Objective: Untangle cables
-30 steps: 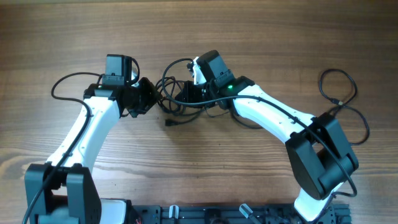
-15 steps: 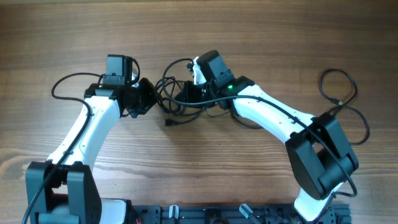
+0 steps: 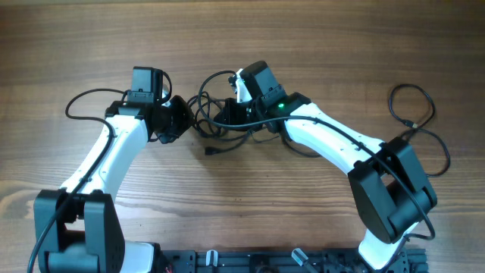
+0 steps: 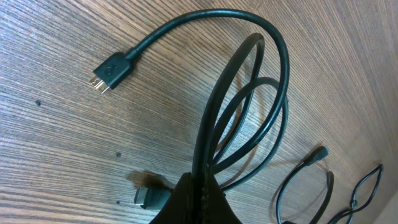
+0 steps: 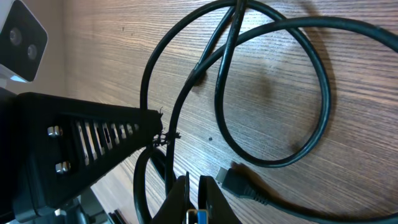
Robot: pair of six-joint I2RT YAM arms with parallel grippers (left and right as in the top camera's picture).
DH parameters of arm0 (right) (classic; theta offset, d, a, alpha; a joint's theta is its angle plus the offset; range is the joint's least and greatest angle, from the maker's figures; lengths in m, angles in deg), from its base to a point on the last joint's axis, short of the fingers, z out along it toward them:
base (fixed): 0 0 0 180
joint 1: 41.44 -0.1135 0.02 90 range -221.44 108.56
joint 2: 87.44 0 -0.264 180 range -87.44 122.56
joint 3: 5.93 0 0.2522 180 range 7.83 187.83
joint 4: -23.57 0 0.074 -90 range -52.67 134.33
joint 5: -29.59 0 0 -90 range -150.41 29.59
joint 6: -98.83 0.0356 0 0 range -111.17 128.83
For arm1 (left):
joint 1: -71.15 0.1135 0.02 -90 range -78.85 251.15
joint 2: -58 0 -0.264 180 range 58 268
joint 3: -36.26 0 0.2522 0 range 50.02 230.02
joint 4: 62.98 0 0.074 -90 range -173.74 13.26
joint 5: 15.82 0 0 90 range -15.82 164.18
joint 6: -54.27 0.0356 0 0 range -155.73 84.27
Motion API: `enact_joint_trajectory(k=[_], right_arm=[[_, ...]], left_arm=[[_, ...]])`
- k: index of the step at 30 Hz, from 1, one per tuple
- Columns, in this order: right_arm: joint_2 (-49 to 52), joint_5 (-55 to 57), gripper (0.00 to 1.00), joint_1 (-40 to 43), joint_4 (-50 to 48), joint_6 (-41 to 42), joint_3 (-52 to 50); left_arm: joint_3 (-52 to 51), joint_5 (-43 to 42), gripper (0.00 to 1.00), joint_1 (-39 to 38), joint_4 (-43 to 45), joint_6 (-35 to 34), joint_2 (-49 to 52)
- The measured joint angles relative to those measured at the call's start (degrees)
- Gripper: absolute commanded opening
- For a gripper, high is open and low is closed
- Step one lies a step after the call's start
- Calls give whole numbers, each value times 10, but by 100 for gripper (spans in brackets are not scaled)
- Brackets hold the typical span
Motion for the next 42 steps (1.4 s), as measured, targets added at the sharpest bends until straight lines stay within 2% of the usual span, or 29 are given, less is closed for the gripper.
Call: enact_joint_trajectory(k=[3,4,6,9,14,21,29,31,35,37,39,42], right_arm=[[0,12,11,0,2,0,0],[0,27,22,0,5,-2,0],[0,39,28,0,5,-2,0],[0,58,47,1,3,-17,0],[0,47,56,19,4,-66,0],[-48,-142,56,106,59,-143,1],[-62,-186,55,91,222,-177,-1],[-62,-177,55,78,233,-177,-1],[-62,-112,45,39,247,-154,-1],[-62,-43,42,11,247,-134,-1],[-62,10,41,-4,243,-111,-1],[-62,79,35,-23,214,-81,-1]], left_arm=[[0,-8,4,0,1,0,0],[0,-18,4,0,2,-7,0],[0,-25,4,0,2,-16,0],[0,-50,4,0,-2,-26,0],[0,-79,4,1,-27,-40,0],[0,-98,4,46,-52,-91,0],[0,-104,4,52,-7,-131,0],[0,-105,4,52,2,-150,0],[0,-109,8,52,3,-174,0],[0,-111,4,52,4,-180,0],[0,-115,4,52,4,-183,0],[0,-118,4,52,4,-181,0]])
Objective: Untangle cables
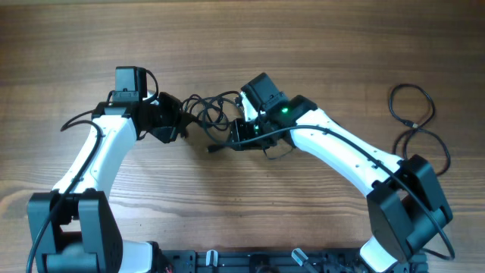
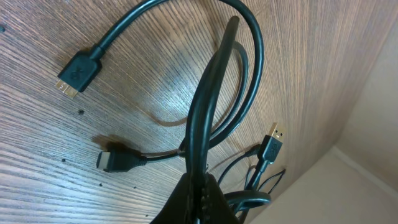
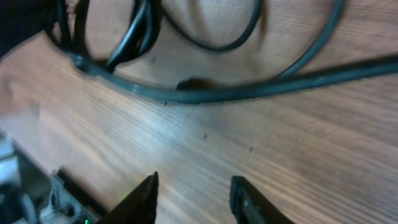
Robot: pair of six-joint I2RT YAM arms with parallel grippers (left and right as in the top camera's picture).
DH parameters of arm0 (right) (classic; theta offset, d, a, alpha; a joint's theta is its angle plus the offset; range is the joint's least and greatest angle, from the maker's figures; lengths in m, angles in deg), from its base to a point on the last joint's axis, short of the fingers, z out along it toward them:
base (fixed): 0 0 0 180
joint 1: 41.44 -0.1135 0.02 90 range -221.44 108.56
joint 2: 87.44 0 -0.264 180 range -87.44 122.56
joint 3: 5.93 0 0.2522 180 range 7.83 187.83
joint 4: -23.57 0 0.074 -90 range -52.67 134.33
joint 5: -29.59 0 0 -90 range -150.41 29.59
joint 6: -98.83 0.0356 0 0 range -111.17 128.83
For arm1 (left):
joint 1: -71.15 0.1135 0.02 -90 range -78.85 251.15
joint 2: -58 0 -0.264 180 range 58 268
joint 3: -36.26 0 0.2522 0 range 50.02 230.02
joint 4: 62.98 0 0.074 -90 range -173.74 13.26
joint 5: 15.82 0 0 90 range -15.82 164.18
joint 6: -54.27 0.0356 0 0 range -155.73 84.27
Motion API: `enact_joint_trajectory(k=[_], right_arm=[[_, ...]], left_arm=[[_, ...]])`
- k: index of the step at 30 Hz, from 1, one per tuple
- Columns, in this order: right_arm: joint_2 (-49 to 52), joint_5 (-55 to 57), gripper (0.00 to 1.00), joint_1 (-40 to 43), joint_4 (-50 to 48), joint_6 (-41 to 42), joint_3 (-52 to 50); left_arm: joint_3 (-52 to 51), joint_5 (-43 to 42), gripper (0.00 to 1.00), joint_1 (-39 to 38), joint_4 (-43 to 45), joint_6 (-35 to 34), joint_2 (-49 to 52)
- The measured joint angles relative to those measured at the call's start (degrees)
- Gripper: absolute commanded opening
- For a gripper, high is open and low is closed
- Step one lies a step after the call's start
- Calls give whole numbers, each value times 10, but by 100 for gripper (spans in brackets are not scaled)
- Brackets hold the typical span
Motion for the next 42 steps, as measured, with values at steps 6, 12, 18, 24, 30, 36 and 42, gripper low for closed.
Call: enact_joint_trajectory(k=[6,12,18,24,30,36,42], right_arm=[[0,55,34,-2,-72,61,-38],[0,58,30,-2,-213,79,-80],[0,61,30,-2,-283,83,-82],[0,61,28,-2,-298,85,-82],[0,42,29,3,-262,87,-82],[0,32,29,14,-243,90,-82],[0,35,29,16,-283,117,-82]], left_arm=[[0,-6,4,0,0,0,0],[0,-9,4,0,2,0,0],[0,-12,4,0,3,0,0],[0,-16,4,0,2,0,0],[0,-16,4,0,2,0,0],[0,-21,4,0,2,0,0],[0,-38,4,0,2,0,0]])
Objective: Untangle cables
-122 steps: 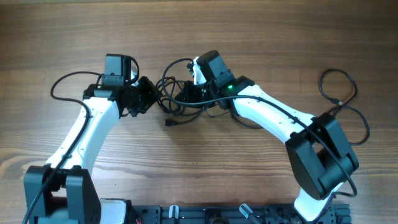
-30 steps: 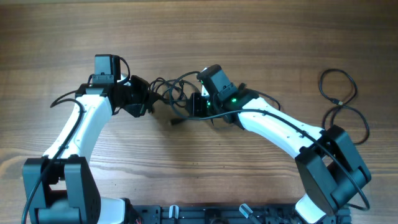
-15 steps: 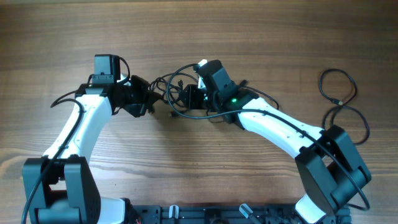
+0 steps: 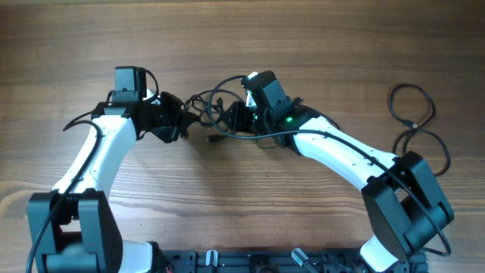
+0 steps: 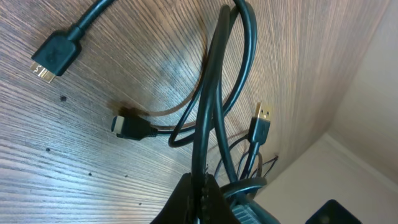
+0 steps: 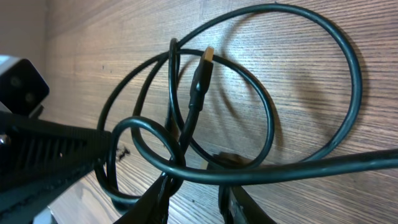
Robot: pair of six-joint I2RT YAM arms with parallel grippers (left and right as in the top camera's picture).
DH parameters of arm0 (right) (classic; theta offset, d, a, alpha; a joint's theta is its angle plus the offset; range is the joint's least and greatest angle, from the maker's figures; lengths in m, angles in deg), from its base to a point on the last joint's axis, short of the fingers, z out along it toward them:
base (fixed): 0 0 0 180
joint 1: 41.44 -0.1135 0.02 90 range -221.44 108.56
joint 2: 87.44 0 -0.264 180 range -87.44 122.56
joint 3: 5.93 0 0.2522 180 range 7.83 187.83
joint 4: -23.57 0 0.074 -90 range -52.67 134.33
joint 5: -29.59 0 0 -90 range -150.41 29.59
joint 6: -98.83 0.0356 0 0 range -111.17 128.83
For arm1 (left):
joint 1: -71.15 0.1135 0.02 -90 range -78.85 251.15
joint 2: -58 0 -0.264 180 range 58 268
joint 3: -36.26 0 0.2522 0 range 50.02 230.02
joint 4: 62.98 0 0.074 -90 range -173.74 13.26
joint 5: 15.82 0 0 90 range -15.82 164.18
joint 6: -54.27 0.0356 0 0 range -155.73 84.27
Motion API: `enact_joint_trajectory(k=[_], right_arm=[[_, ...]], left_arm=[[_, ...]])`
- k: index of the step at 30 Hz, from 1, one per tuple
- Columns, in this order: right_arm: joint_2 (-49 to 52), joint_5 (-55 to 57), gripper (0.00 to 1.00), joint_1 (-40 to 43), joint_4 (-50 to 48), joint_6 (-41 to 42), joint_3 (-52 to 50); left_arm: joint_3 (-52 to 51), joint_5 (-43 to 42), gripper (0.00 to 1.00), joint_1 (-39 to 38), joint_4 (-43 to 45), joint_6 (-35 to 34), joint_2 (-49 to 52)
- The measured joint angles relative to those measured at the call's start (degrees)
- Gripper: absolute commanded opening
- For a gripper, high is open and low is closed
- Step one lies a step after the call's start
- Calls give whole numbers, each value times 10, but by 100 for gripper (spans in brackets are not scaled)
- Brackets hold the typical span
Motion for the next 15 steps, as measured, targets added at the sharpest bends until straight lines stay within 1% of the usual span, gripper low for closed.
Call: enact_joint_trajectory(k=[5,11,15], right_arm=[[0,10,29,1,-6,15,0],[0,15,29,3,-53,15,-2],[0,15,28,3,-46,15,-2]], left_arm=[[0,-31,4,2,0,9,0],[0,-49,4,2,2,20,0],[0,-61,4,2,7,26,0]])
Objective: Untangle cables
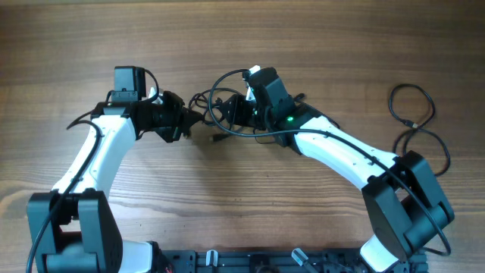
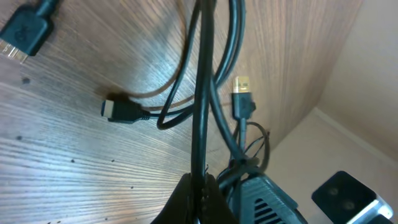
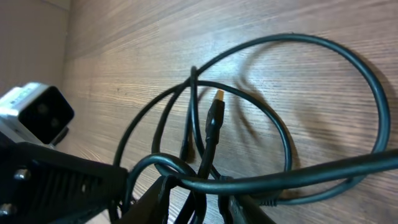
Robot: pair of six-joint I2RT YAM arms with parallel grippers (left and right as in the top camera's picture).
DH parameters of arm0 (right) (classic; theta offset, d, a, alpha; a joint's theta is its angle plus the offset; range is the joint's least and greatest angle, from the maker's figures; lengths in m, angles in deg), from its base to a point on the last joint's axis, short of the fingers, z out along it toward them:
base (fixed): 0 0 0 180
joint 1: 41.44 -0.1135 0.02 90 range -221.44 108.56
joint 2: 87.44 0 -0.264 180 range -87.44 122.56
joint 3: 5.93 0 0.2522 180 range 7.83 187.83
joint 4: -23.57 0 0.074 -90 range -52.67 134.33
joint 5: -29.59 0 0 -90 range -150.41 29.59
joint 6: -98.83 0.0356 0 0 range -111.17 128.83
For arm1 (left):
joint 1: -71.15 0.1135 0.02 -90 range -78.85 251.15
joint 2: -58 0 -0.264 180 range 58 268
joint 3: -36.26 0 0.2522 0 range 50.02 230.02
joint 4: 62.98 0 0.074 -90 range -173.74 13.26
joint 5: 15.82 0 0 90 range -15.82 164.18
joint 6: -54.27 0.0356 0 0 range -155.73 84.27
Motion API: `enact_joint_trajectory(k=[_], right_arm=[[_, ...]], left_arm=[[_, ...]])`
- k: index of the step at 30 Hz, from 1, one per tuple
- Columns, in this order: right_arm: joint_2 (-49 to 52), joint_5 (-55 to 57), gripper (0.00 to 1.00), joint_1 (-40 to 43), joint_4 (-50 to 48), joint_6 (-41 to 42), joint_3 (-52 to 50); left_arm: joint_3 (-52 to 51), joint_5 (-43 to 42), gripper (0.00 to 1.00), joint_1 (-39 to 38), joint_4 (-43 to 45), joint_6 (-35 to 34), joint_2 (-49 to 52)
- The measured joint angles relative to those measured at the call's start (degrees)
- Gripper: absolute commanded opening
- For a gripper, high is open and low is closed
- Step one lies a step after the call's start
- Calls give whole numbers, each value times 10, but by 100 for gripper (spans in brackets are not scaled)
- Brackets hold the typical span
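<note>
A tangle of black cables (image 1: 212, 114) lies between my two grippers. My left gripper (image 2: 202, 186) is shut on a thick black cable (image 2: 202, 93) that runs straight up the left wrist view. Beside that cable are a gold USB plug (image 2: 242, 93), a small plug (image 2: 121, 112) and a third plug (image 2: 22, 31). My right gripper (image 3: 198, 205) is open, with a thick cable (image 3: 298, 174) lying across its fingers (image 3: 163, 193) and the lead of a gold-tipped plug (image 3: 214, 115) running down between them. In the overhead view the left gripper (image 1: 184, 121) and right gripper (image 1: 227, 114) nearly meet.
A separate thin black cable (image 1: 415, 114) lies looped at the right of the wooden table (image 1: 242, 205), beside the right arm's base. The right gripper's body (image 2: 267, 199) shows close by in the left wrist view.
My right gripper has shifted slightly farther back and closer to the left gripper, still open among the loops. The left gripper holds the same cable, which now stands more upright.
Both grippers were shut on cables in the tangle, close together. Then the left gripper, still holding, was farther left and the right gripper was open near the tangle's front. After that the right gripper was back in the loops, open, where it still is.
</note>
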Motion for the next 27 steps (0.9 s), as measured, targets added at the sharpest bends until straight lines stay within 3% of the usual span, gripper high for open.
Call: enact_joint_trajectory(k=[27], right_arm=[[0,-27,29,0,32,44,0]], left_arm=[[0,-102,4,0,56,103,2]])
